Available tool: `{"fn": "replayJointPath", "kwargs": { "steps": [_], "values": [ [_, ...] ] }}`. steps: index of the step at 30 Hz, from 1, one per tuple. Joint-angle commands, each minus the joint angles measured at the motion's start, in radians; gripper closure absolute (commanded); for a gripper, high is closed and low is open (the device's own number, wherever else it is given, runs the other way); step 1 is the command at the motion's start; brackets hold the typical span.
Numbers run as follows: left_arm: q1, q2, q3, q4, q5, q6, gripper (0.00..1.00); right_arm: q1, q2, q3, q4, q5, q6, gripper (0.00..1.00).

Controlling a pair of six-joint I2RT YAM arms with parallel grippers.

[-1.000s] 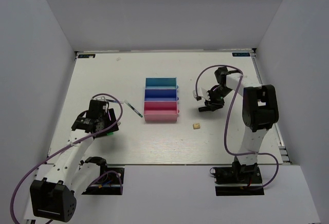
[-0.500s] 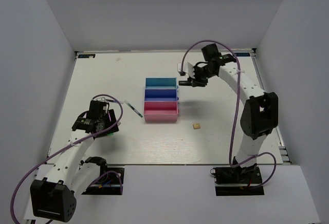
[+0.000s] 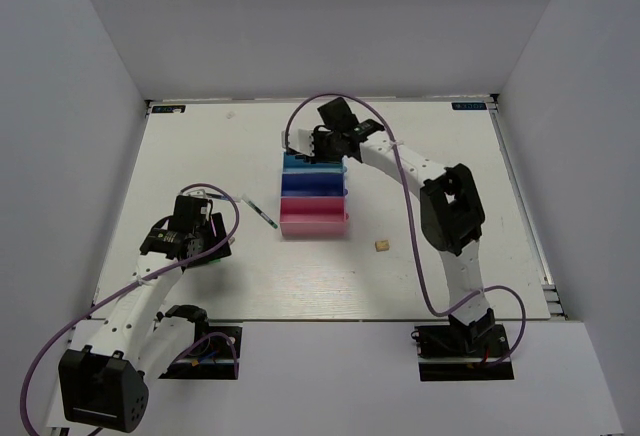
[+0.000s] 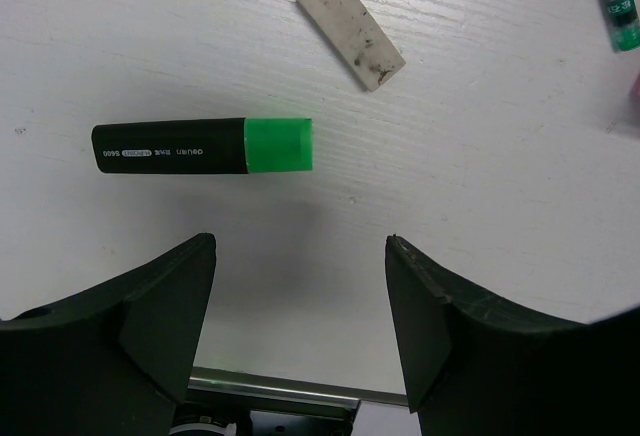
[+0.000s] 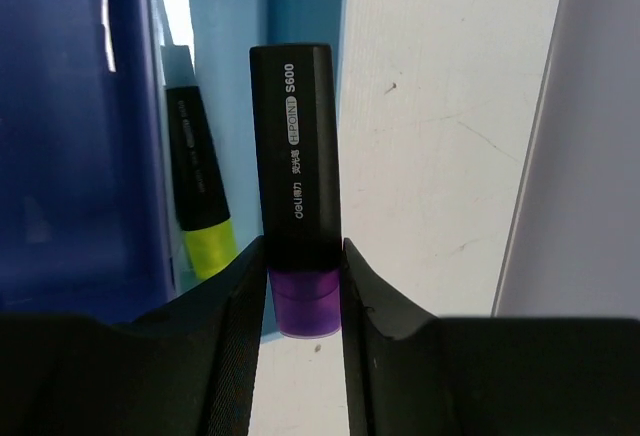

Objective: Sort the stationery into containers
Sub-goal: Place the pen in the storage box.

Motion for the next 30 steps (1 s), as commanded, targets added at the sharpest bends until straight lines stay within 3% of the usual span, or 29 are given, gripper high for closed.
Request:
{"fn": "replayJointPath", "kwargs": {
  "steps": [1,4,8,21,24,26,28,29,30],
  "values": [
    [-0.002,-0.015,-0.007,0.004,-0.009,0.011,0.21,0.014,0.033,0.070,0.098,0.117,0.009,1.00],
    [-0.002,-0.015,-0.006,0.003,-0.006,0.011,0.21,0.022,0.062,0.086,0.081,0.135,0.002,0.93],
    [-0.002,-0.012,-0.006,0.003,-0.006,0.013,0.21,0.023,0.061,0.077,0.061,0.126,0.008,0.65],
    [-0.002,0.009,-0.007,-0.002,-0.012,0.005,0.21,0.025,0.036,0.078,-0.031,0.085,0.066,0.51],
    [-0.004,0.014,-0.007,0.003,-0.010,-0.018,0.28,0.020,0.007,0.072,-0.034,0.080,0.098,0.51],
    [-0.004,0.012,-0.006,0.006,-0.003,-0.056,0.53,0.022,-0.053,0.064,-0.020,0.073,0.150,0.56],
    [-0.002,0.005,-0.006,0.001,0.008,-0.127,0.70,0.011,-0.093,0.041,0.029,0.100,0.337,0.92],
    [-0.002,-0.006,-0.003,-0.005,0.004,-0.247,0.75,0.009,-0.172,0.000,0.052,0.123,0.456,1.00],
    [-0.004,-0.009,-0.003,-0.010,-0.016,-0.286,0.80,0.008,-0.199,-0.046,0.067,0.210,0.509,1.00]
  ]
}}
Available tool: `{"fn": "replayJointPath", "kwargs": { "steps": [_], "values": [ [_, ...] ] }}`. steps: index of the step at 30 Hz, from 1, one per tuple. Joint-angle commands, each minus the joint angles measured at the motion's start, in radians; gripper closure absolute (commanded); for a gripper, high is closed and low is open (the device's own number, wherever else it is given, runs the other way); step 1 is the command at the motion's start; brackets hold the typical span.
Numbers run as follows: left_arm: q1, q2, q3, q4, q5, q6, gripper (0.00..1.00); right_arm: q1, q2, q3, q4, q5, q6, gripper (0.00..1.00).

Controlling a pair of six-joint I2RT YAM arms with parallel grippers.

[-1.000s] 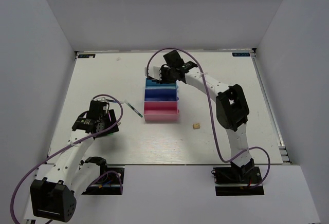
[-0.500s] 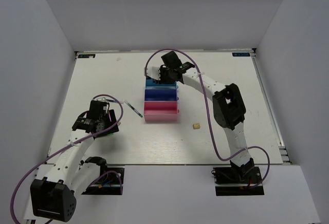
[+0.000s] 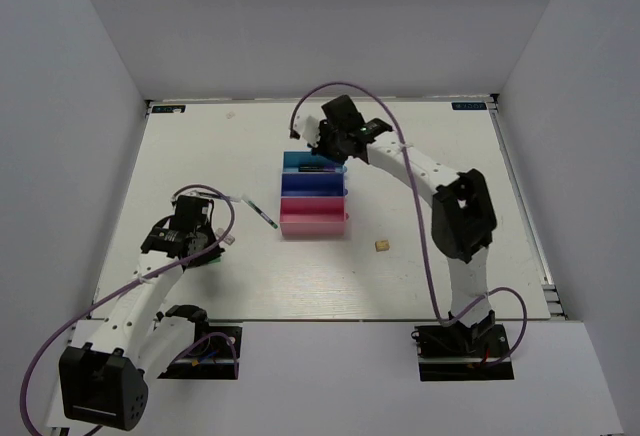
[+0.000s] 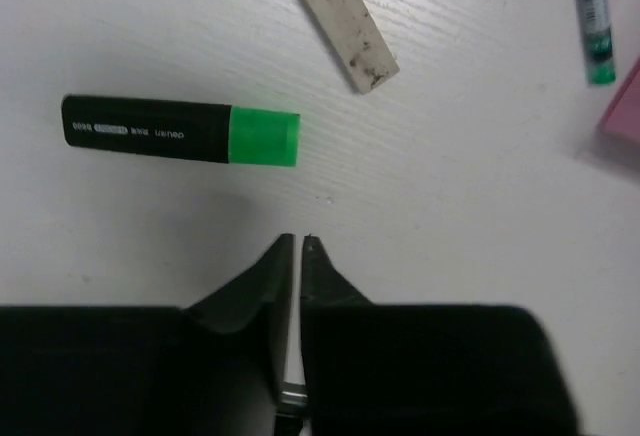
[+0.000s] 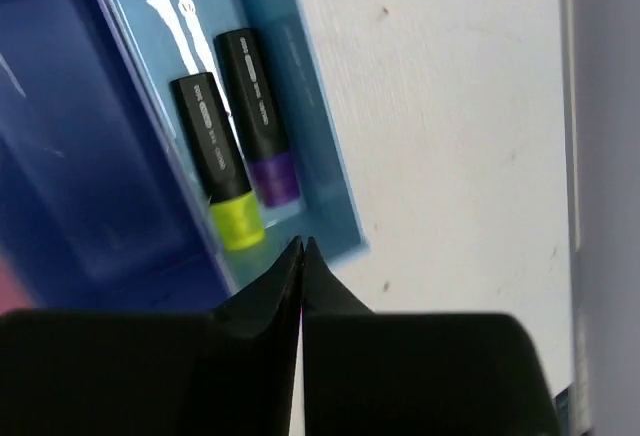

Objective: Sort the stationery into containers
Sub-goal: Place the pen in the storage box, then pick up the pen from the center of the board.

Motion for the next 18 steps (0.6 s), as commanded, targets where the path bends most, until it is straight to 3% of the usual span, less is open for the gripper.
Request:
{"fn": "replayJointPath", "kwargs": {
  "steps": [1,2,4,5,7,8,9,12,18],
  "values": [
    [-0.001,-0.027,-0.004,-0.035,-0.036,-0.216,0.84,-0.009,-0.213,-0.067,0.067,0.101,0.373,1.00],
    [-0.001,-0.030,0.000,-0.054,-0.070,-0.376,0.77,-0.017,-0.281,-0.084,0.055,0.097,0.406,1.00],
    [-0.001,-0.025,-0.001,-0.091,-0.114,-0.466,0.61,-0.019,-0.352,-0.176,0.003,0.058,0.498,0.56],
    [-0.001,-0.018,0.000,-0.114,-0.133,-0.582,0.54,-0.035,-0.374,-0.205,0.000,0.011,0.511,0.40],
    [0.003,0.016,0.013,-0.160,-0.163,-0.748,0.44,-0.054,-0.484,-0.364,0.015,-0.084,0.537,0.24],
    [0.005,0.022,0.013,-0.165,-0.173,-0.788,0.35,-0.058,-0.512,-0.437,0.039,-0.107,0.552,0.24],
    [0.002,0.040,0.001,-0.157,-0.180,-0.861,0.34,-0.066,-0.585,-0.503,0.064,-0.117,0.561,0.24],
    [0.007,0.086,-0.024,-0.085,-0.202,-1.044,0.30,-0.091,-0.662,-0.602,0.098,-0.147,0.580,0.24],
    [0.017,0.258,0.049,-0.100,-0.240,-1.207,0.30,-0.152,-0.794,-0.754,0.136,-0.202,0.610,0.23]
  ]
}}
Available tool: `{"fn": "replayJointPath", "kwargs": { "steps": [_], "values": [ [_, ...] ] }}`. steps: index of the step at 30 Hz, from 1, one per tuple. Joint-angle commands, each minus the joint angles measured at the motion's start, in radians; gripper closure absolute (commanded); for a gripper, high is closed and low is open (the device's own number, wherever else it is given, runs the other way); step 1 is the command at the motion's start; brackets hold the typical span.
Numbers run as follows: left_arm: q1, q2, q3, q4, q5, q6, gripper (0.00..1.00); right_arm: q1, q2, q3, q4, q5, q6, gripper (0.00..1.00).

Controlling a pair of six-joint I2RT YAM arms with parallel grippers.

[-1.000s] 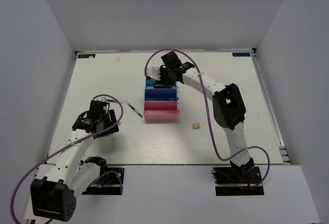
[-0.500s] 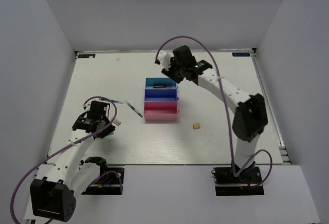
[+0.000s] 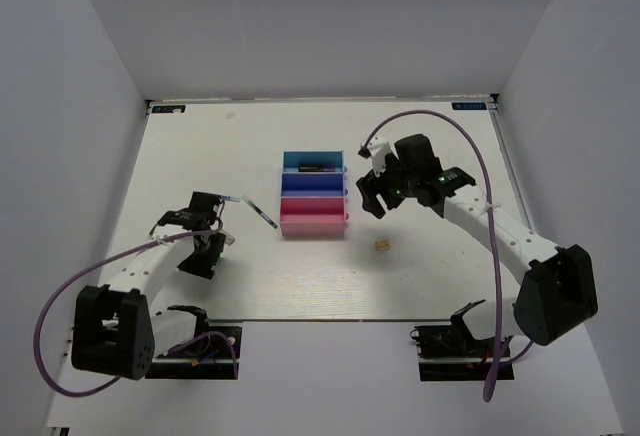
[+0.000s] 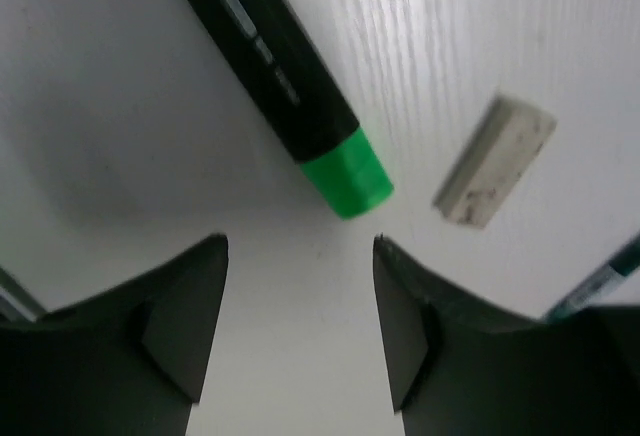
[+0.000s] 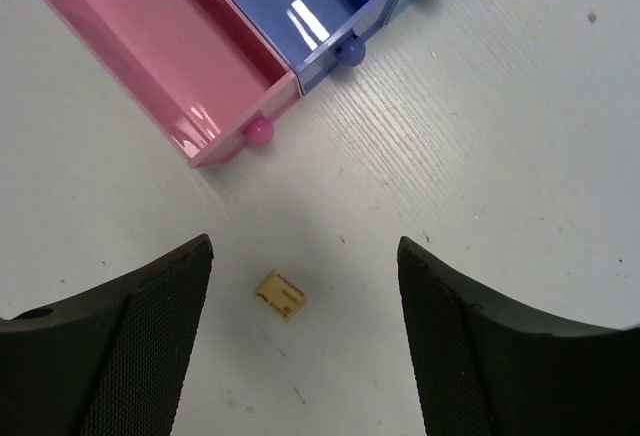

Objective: Sort the stationery into containers
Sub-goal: Pick up the pen from the center of the board.

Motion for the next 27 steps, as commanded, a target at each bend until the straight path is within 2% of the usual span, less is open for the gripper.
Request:
{"fn": "replayJointPath", "kwargs": {
  "steps": [1,10,19,22,26,27],
  "values": [
    [0.020,0.066,0.053,-0.009,-0.101,-0.308,0.30,-0.028,-0.111,-0.058,0.082,-0.067,0.052,0.23],
    [0.109,0.172,0.093,-0.002,-0.103,-0.314,0.30,-0.111,-0.203,-0.149,0.101,-0.139,0.060,0.23],
    [0.157,0.253,0.025,0.039,-0.054,-0.328,0.32,-0.180,-0.223,-0.157,0.091,-0.222,0.091,0.22],
    [0.157,0.293,0.032,0.059,-0.031,-0.328,0.39,-0.212,-0.247,-0.163,0.087,-0.236,0.098,0.22],
    [0.154,0.310,0.022,0.077,0.006,-0.324,0.68,-0.238,-0.263,-0.178,0.082,-0.254,0.106,0.22],
    [0.151,0.303,0.018,0.086,0.011,-0.321,0.81,-0.240,-0.264,-0.182,0.081,-0.254,0.112,0.22]
  ]
}}
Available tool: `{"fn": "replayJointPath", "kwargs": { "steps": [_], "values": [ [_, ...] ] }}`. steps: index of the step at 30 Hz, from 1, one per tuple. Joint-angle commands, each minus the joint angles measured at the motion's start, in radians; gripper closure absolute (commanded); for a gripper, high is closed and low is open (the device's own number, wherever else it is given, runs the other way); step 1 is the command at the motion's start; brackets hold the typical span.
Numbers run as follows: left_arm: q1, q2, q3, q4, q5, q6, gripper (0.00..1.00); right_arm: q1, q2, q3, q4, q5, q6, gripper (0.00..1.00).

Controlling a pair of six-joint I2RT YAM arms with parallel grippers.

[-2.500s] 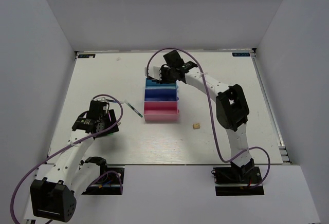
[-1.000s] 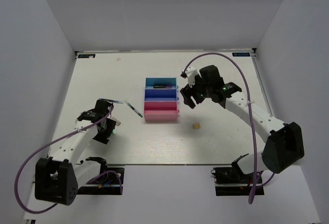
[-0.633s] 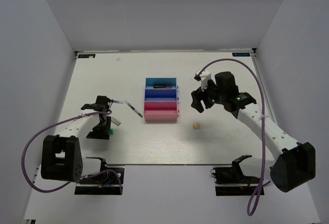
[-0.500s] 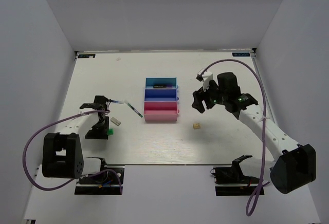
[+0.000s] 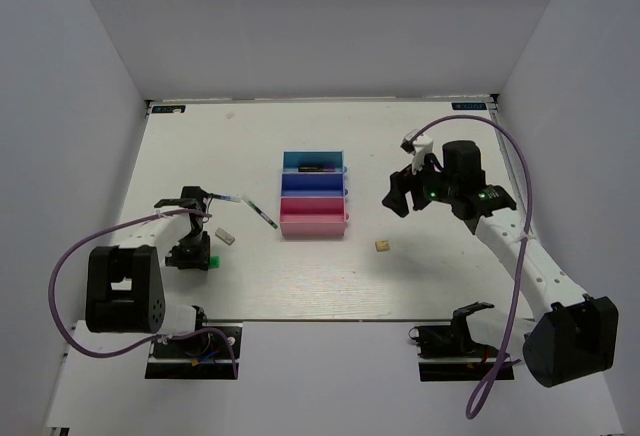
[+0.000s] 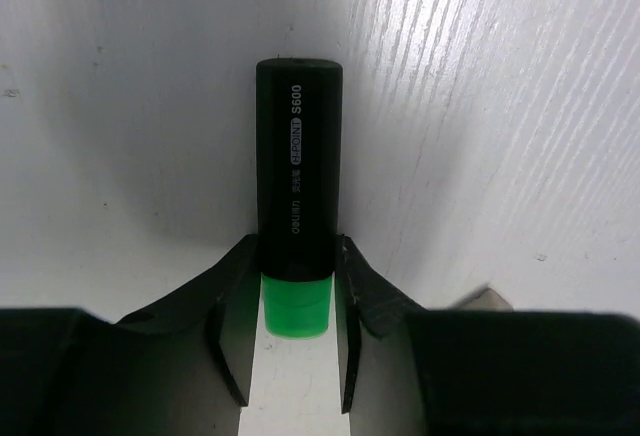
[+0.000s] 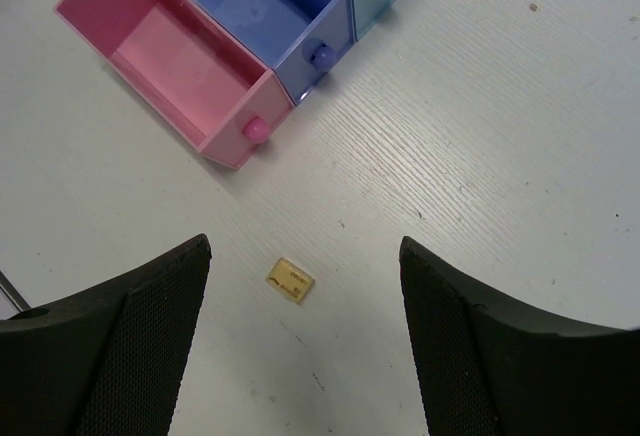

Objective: Sort the stationery into containers
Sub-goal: Pick up the pen from the center of the board, then place the pen in the storage box.

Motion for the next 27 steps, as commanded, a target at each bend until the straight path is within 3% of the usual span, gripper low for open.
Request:
{"fn": "replayJointPath", "kwargs": {
  "steps": [1,3,8,10,11,14,18,22,27],
  "values": [
    [-0.005,0.026,-0.057,0.098,0.045,-0.005,0.87,-0.023,-0.029,-0.019,0.015,-0.046,0.021,0.22],
    [-0.013,-0.020,-0.053,0.111,0.048,0.051,1.00,-0.039,-0.034,-0.023,0.012,-0.056,0.029,0.22],
    [-0.056,-0.163,0.034,0.097,0.017,0.261,1.00,-0.062,-0.064,-0.046,-0.005,-0.088,0.022,0.22],
    [-0.088,-0.226,0.114,0.079,0.008,0.327,1.00,-0.069,-0.069,-0.055,-0.014,-0.103,0.014,0.28],
    [-0.108,-0.234,0.131,0.078,0.000,0.348,1.00,-0.076,-0.075,-0.062,-0.019,-0.115,0.003,0.52],
    [-0.148,-0.223,0.212,0.106,0.052,0.343,1.00,-0.086,-0.078,-0.071,-0.011,-0.114,0.011,1.00],
    [-0.246,-0.049,0.379,0.153,0.094,0.296,1.00,-0.085,-0.078,-0.062,-0.023,-0.099,0.011,1.00],
    [-0.346,0.189,0.638,0.181,0.048,0.244,1.00,-0.099,-0.103,-0.069,-0.032,-0.060,0.017,1.00],
    [-0.444,0.372,0.850,0.177,-0.007,0.164,1.00,-0.100,-0.129,-0.101,-0.026,-0.046,0.031,1.00]
  ]
}}
